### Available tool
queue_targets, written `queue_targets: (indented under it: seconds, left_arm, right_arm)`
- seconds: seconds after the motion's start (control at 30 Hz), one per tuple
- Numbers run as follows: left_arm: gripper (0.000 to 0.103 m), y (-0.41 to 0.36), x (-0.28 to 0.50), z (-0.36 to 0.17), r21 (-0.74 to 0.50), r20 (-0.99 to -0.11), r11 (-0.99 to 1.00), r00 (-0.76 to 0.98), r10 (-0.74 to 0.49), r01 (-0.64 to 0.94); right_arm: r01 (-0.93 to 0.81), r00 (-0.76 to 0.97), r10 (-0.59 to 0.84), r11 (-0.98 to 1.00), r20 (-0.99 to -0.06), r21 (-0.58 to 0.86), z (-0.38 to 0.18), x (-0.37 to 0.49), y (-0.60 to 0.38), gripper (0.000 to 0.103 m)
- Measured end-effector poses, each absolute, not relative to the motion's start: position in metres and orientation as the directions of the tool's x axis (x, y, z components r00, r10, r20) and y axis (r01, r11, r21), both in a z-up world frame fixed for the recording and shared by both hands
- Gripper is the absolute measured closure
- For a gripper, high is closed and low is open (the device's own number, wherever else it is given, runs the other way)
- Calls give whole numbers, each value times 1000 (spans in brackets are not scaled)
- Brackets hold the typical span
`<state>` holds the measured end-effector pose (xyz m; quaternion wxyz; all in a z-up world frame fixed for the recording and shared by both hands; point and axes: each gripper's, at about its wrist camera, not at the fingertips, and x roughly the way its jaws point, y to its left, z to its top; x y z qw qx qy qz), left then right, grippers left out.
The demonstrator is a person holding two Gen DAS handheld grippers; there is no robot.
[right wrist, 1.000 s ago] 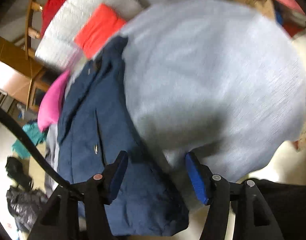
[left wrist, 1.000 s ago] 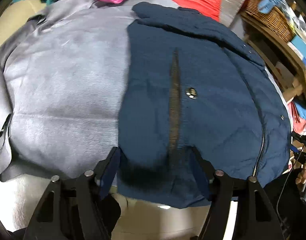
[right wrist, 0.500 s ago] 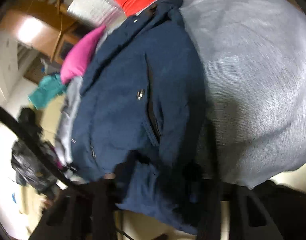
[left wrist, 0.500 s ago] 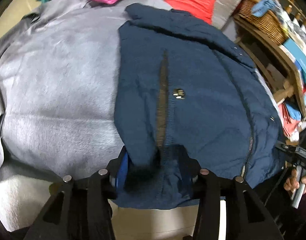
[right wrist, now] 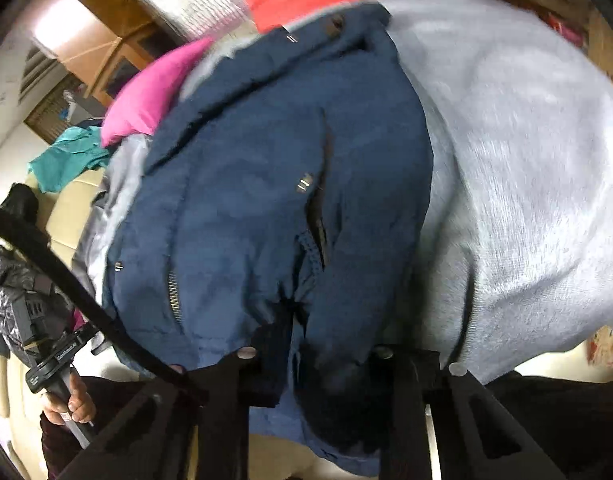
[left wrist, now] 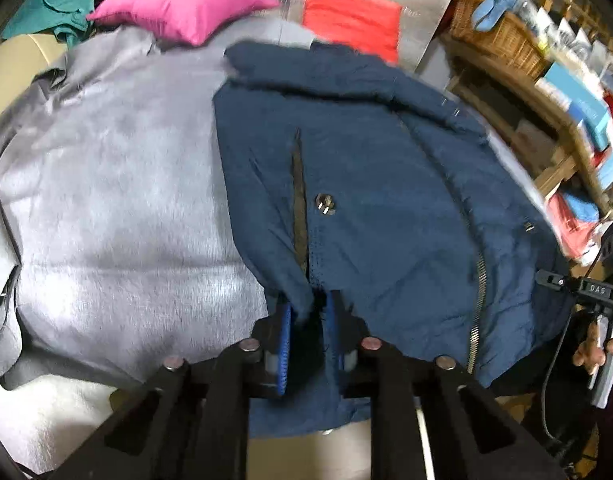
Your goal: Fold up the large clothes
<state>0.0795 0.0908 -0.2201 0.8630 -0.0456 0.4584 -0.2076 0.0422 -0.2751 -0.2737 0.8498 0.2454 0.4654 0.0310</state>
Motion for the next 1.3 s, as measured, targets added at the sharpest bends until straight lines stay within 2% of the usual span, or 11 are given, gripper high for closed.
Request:
queue_targets:
  seconds: [0.13, 0.2, 0.3, 0.37, 0.4, 0.47, 0.57, 0.67, 0.77, 1.07, 1.3]
  left_arm:
    - [82, 101, 77, -211, -352, -726, 878, 498, -474, 324]
    - [48, 97, 81, -219, -398, -737, 861, 448, -506, 317]
    - [48, 82, 81, -220, -347, -750, 867, 448, -486, 358]
    - [63, 80, 78, -216, -327, -738, 862, 466, -489, 386]
    - [78, 81, 78, -214, -321, -730, 863, 479, -488, 389]
    - [90, 86, 79, -213, -328, -720, 867, 495, -487, 376]
    - [91, 87, 83, -220, -356, -721, 866, 487, -494, 351]
    - [72, 82, 88, -232, -367, -750, 868, 445, -489, 335]
    - [93, 79, 86, -230, -309, -751, 882, 479, -456, 355]
    - [98, 111, 58, -176, -412, -589, 833, 589, -553, 370]
    - [98, 133, 32, -144, -404, -555, 838, 630, -543, 367]
  right_arm:
    - [175, 560, 273, 884, -782, 434, -263, 44, -271, 74]
    - [222, 513, 280, 869, -811, 441, -274, 50, -274, 57]
    - [261, 497, 279, 855, -822, 449, -289, 57, -272, 47]
    - [264, 503, 260, 862, -824, 433, -291, 59, -268, 49]
    - [257, 507, 253, 868, -824, 424, -289, 60, -265, 62]
    - [214, 527, 240, 891, -815, 401, -279, 57, -259, 76]
    - [167, 576, 249, 897, -779, 410, -262, 50, -256, 81]
    - [183, 564, 270, 881, -780, 436, -270, 50, -266, 81]
    - [183, 563, 279, 876, -778, 447, -278, 47, -273, 81]
    - [40, 742, 323, 853, -587, 521, -214, 6, -283, 91]
    - [-84, 764, 391, 849, -513, 522, -186, -27, -274, 92]
